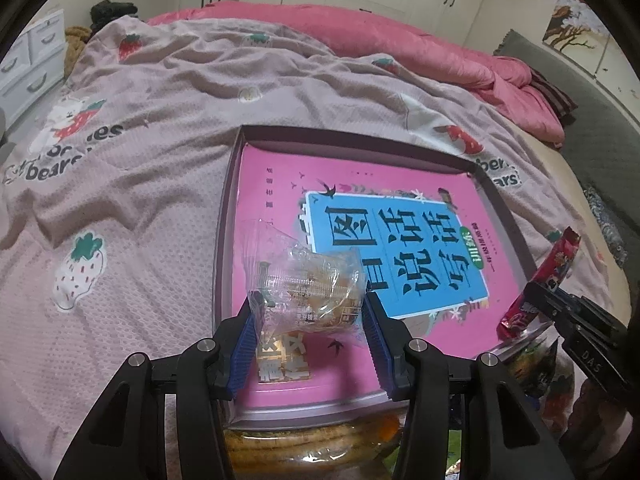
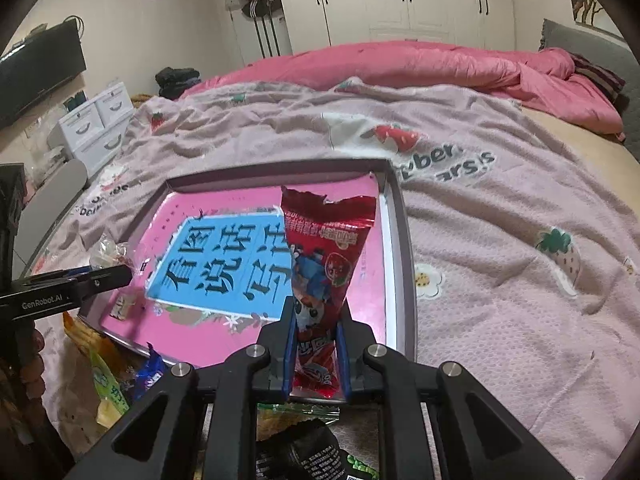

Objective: Organize snacks
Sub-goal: 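Drop the candy stick into the tray with the right tool while the left tool carries the cookie bag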

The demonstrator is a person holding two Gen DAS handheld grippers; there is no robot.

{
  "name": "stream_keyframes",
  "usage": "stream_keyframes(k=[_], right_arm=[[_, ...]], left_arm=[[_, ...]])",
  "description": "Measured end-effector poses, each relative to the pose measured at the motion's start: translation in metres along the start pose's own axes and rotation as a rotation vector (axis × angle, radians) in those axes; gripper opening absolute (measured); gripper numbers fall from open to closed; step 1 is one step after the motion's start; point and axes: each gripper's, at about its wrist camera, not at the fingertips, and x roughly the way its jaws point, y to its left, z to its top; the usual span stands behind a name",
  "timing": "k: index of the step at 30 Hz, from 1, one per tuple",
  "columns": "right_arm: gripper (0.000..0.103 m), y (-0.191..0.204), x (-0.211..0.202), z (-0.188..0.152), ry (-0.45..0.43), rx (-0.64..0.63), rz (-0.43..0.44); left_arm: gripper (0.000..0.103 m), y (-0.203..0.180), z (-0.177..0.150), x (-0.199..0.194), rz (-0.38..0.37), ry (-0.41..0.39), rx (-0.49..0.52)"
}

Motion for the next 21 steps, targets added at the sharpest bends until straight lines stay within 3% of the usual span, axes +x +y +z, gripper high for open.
stream_keyframes(k=[21], right_arm=[[0.02, -0.011, 0.013, 0.0, 0.012, 0.069, 0.028]], left_arm=[[0.052, -0.006, -0.004, 0.013, -0.012, 0.033, 0.04]])
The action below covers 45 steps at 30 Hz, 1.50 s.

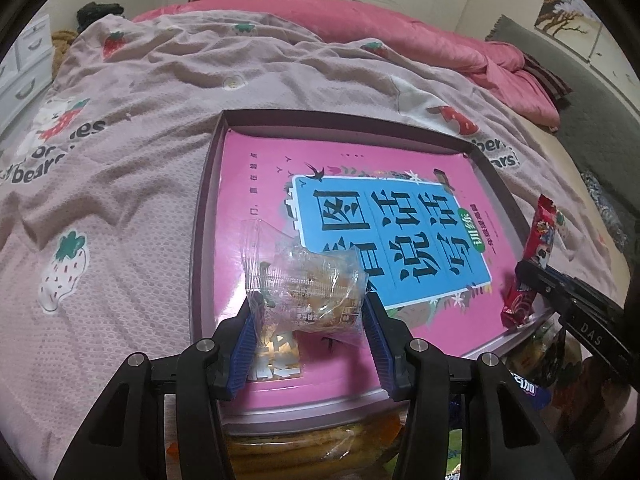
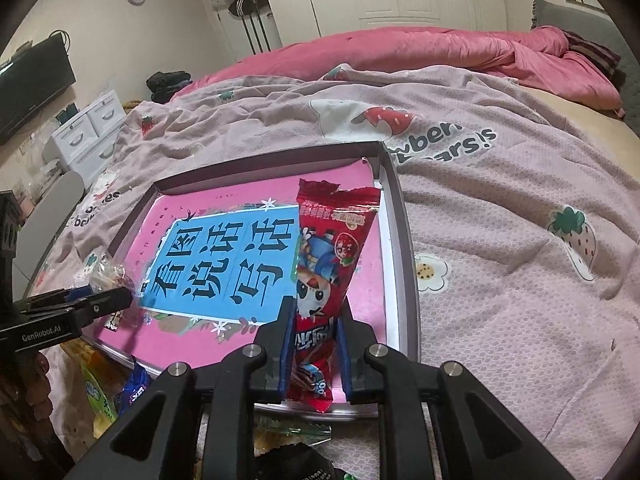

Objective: Organize snacks
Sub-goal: 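Drop the candy stick into the tray with the right tool while the left tool carries the cookie bag, then lower the clear cookie bag onto the book in the tray and open the left tool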

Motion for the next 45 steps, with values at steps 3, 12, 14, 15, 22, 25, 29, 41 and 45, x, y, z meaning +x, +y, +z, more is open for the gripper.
stream_keyframes(k=[3, 12, 14, 15, 22, 25, 29, 41, 45], right_arm=[[0.029, -0.001, 0.0, 0.0, -0.001, 0.005, 0.001], [0.041, -0.002, -0.004, 0.0, -0.016, 0.02, 0.005], [0.042, -0.002, -0.005, 0.001, -0.022, 0.02, 0.006], [0.043, -0.002, -0.006, 0.001, -0.025, 0.02, 0.007], [0.049, 0.002, -0.011, 0.002, -0.044, -0.001, 0.009], [0.049, 0.004, -0.014, 0.003, -0.054, -0.01, 0.011], [0.052, 0.004, -0.017, 0.003, -0.065, -0.01, 0.015], [0.058, 0.005, -0.032, 0.004, -0.097, -0.019, 0.023], [0.059, 0.006, -0.04, 0.003, -0.107, -0.027, 0.024]], left_arm=[[0.053, -0.001, -0.001, 0.001, -0.003, 0.004, 0.0], [0.055, -0.001, -0.001, 0.002, -0.005, 0.01, 0.001], [0.056, -0.001, -0.001, 0.002, -0.004, 0.009, 0.001], [0.057, -0.001, -0.001, 0.002, -0.002, 0.009, 0.001], [0.06, -0.002, -0.001, 0.001, 0.002, 0.011, 0.004], [0.064, -0.002, -0.001, -0.001, -0.001, 0.006, 0.007], [0.065, -0.002, 0.0, -0.005, -0.003, -0.008, 0.009], [0.07, -0.001, 0.006, -0.024, -0.006, -0.053, 0.009], [0.072, 0.002, 0.009, -0.036, -0.013, -0.076, 0.003]])
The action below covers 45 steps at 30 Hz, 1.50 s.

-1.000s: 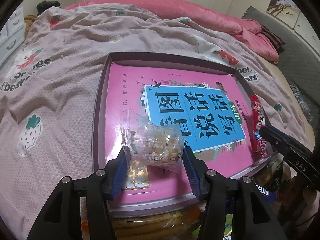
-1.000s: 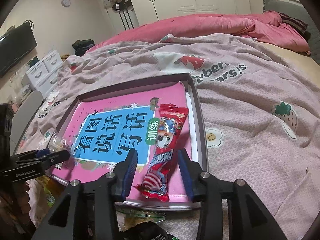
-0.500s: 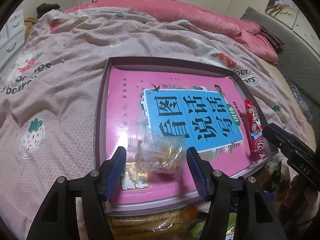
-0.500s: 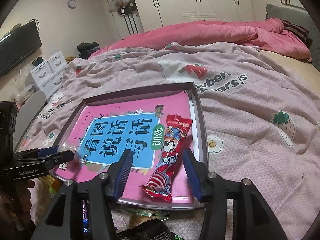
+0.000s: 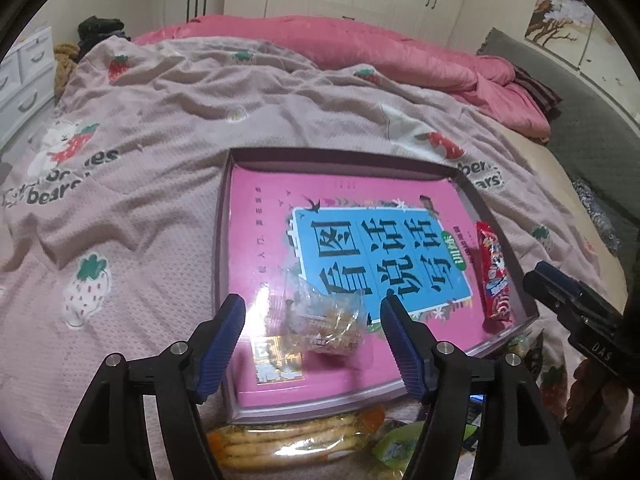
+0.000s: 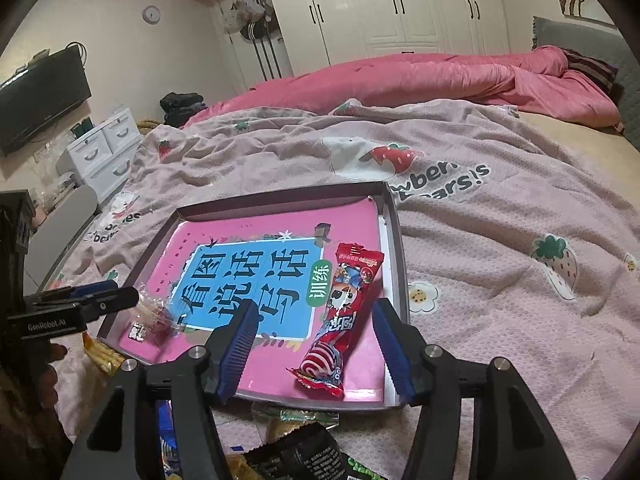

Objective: Organize snacks
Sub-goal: 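Lower the clear cookie bag onto the book in the tray and open the left tool, then grasp the orange-ended wafer bag with the left tool while the right tool grasps the black snack bag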

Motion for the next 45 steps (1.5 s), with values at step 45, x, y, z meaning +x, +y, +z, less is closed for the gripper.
stream_keyframes(k=[45], right_arm=[[0.067, 0.034, -0.051, -0.029, -0.016, -0.141, -0.078]], left_arm=[[0.072, 0.048, -0.04, -0.022, -0.087, 0.117, -0.007]])
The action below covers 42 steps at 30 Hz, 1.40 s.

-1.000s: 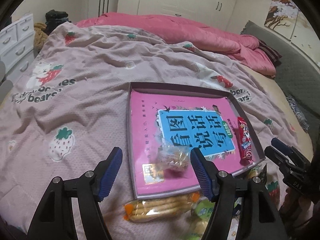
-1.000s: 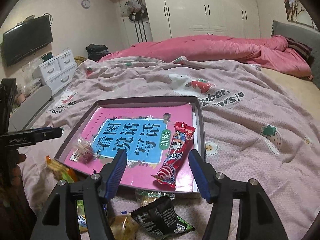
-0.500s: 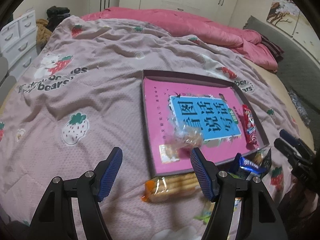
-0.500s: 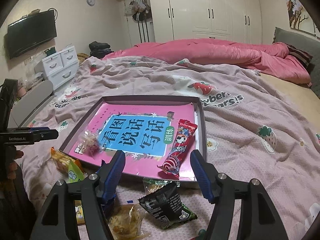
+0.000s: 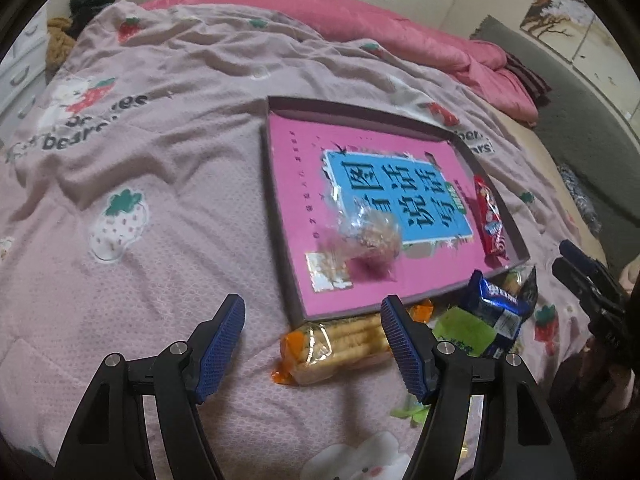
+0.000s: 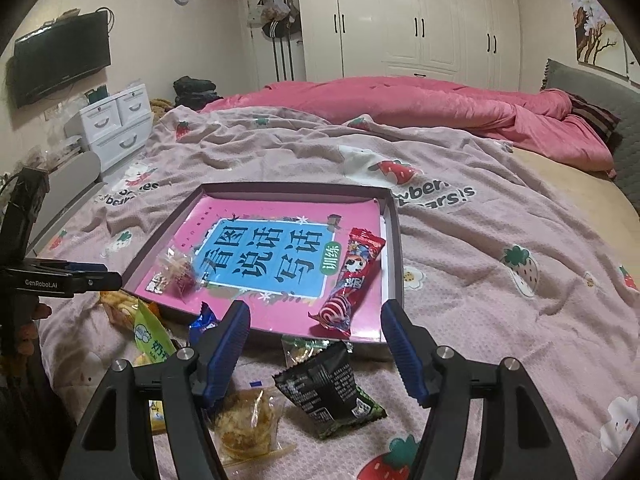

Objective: Organize snacks
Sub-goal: 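Grasp the orange-ended wafer bag with the left tool while the right tool grasps the black snack bag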

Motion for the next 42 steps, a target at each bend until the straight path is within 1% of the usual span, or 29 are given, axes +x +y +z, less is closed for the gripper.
stream_keyframes(k=[3, 5, 10, 20, 25, 31, 38, 42], right_arm=[[0.067, -0.002, -0.002, -0.001, 0.002, 0.005, -0.007], [0.067, -0.003, -0.002, -0.001, 0.004, 0.009, -0.007], [0.067, -0.005, -0.004, -0.004, 0.019, 0.011, -0.018], [0.068, -0.006, -0.002, -0.01, 0.056, 0.003, -0.035], [0.068, -0.007, 0.003, -0.014, 0.099, 0.0, -0.039], [0.068, -0.005, 0.013, -0.022, 0.163, -0.013, -0.045], [0.067, -0.002, 0.026, -0.031, 0.231, -0.041, -0.035], [0.068, 0.001, 0.033, -0.035, 0.261, -0.069, -0.048]], left_arm=[[0.072, -0.003, -0.003, 0.005, -0.018, 0.02, 0.01], [0.072, -0.005, -0.005, 0.006, -0.018, 0.028, 0.027], [0.072, -0.015, -0.009, 0.004, -0.045, 0.039, 0.075], [0.072, -0.032, -0.018, 0.002, -0.07, 0.08, 0.16], [0.072, -0.038, -0.024, 0.0, -0.07, 0.093, 0.209], [0.072, -0.05, -0.031, 0.005, -0.036, 0.109, 0.29], [0.072, -0.053, -0.032, 0.01, -0.029, 0.108, 0.299], [0.072, -0.054, -0.032, 0.016, -0.026, 0.11, 0.298]])
